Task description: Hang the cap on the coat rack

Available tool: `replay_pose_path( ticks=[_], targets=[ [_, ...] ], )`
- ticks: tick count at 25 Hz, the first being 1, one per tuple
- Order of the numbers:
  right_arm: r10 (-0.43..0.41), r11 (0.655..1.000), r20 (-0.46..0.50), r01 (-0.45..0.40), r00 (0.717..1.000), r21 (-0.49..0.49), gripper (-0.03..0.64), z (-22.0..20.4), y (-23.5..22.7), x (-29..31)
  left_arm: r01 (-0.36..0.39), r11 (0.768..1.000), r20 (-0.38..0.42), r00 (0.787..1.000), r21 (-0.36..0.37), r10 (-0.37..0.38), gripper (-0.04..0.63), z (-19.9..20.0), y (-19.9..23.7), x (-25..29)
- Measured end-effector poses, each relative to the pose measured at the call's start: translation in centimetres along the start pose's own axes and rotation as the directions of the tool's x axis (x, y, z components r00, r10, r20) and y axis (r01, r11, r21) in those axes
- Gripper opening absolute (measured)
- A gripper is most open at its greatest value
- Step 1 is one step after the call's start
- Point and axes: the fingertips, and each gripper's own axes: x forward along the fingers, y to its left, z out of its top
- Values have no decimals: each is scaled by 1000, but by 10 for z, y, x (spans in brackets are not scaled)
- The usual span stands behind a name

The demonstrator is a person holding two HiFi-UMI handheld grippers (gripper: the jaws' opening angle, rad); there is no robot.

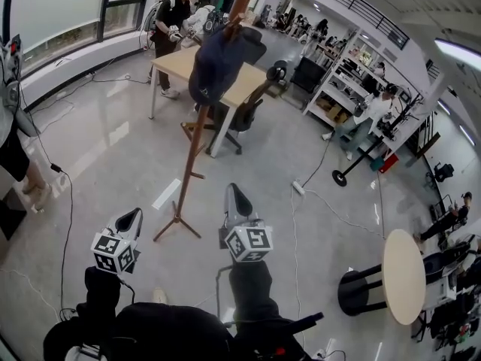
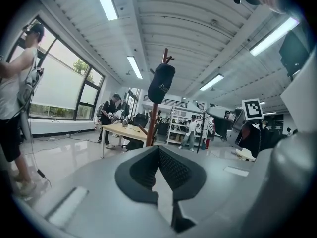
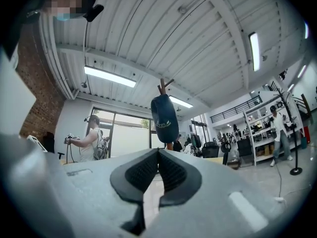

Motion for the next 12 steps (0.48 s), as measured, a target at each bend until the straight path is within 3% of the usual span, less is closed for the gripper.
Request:
replay_pose_path(
  ticks=[12],
  targets=[
    [40,998,-20,-39,999,49,3,-12,0,-57,-27,999,18,999,22,26,0,-5,-42,-28]
  ],
)
